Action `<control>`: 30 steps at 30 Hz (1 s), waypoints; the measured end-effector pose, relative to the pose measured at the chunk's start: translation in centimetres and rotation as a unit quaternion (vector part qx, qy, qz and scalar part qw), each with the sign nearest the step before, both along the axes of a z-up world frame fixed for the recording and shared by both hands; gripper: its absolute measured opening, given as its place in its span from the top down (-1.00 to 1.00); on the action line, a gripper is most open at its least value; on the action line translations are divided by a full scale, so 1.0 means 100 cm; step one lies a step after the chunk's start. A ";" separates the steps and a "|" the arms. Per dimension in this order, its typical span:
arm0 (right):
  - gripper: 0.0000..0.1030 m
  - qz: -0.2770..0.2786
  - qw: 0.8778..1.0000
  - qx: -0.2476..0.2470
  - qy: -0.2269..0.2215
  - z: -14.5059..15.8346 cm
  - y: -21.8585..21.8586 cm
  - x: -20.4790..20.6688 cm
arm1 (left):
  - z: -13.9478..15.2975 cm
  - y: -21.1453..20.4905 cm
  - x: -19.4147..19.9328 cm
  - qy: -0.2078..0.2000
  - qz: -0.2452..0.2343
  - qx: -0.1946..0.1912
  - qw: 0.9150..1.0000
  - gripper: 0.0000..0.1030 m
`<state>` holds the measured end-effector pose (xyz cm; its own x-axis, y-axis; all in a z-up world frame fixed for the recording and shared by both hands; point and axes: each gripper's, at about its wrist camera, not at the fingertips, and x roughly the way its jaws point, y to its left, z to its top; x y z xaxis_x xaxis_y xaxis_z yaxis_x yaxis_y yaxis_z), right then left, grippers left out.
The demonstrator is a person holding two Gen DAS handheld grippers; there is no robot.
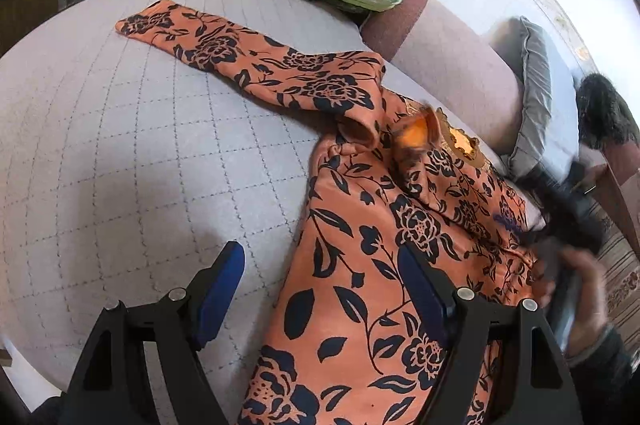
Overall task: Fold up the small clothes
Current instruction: 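Grasp the sleeve cuff with the right tool and fold it across the body, then grasp the other sleeve cuff with the left tool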
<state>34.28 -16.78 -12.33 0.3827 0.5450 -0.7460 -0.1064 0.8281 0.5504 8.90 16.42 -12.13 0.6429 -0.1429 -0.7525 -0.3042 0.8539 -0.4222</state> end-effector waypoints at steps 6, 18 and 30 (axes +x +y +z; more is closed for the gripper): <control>-0.73 -0.017 0.999 0.037 0.023 -0.011 -0.027 0.004 | 0.013 0.051 0.003 -0.016 0.060 -0.051 0.997 -0.54; -0.74 0.063 0.997 0.043 -0.016 -0.003 -0.036 -0.115 | -0.027 0.248 0.120 0.029 0.230 -0.135 0.963 -0.52; -0.73 0.013 0.999 0.030 -0.014 0.000 -0.087 -0.145 | -0.032 0.280 0.154 0.067 0.257 -0.096 0.959 0.89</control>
<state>19.77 -25.52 -12.38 0.3882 0.5978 -0.7014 -0.1427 0.7908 0.5951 24.29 44.40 -15.29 0.5648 0.0215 -0.8249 -0.7264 0.4872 -0.4847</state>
